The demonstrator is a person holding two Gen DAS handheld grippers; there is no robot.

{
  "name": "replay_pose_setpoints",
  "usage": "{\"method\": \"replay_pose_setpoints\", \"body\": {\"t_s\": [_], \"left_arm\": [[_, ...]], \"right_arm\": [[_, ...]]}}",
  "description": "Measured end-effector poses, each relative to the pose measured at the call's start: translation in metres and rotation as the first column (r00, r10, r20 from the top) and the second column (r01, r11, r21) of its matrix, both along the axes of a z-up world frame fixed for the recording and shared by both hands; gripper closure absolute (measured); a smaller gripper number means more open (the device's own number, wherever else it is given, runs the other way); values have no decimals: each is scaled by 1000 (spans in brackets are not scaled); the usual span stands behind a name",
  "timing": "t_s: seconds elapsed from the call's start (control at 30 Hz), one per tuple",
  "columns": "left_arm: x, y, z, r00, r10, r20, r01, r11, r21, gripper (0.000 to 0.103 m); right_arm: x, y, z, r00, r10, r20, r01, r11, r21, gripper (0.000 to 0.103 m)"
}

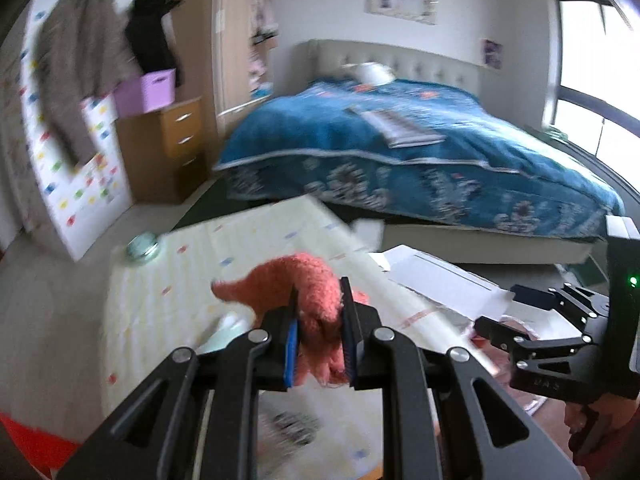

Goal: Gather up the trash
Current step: 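Lift the pink sock with the left tool while the right tool regrasps the paper box, then carry sock and paper box over the pink bin and open both tools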

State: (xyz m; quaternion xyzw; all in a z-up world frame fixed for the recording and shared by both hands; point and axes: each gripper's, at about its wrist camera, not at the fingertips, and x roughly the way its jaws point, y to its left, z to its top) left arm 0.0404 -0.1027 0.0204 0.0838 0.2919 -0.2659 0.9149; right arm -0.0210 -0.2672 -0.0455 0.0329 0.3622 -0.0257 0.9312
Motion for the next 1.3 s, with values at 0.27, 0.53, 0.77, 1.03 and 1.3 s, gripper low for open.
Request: {"method": "replay_pose_setpoints", "body": {"t_s": [0.27, 0.53, 0.77, 1.03, 1.3], "left_arm": [[-39, -110, 6, 959, -281, 34, 282, 959, -34, 88], [-81, -203, -23, 883, -470, 2, 470, 882, -26, 88], [-96, -260, -63, 841, -536, -75, 538, 843, 9, 86], [-84, -264, -83, 866, -484, -127, 492, 870, 42, 43], [-72, -222, -68, 913, -397, -91, 402, 915, 44, 43]], "right_arm": [[-48, -71, 20, 982, -186, 37, 186, 982, -5, 32], [-110, -143, 9, 929, -371, 0, 371, 928, -7, 32], [-144, -192, -16, 889, -450, -81, 453, 891, 21, 32], [-153, -212, -50, 873, -463, -151, 474, 880, 42, 30], [-166, -213, -32, 876, -471, -101, 478, 876, 62, 30]]}}
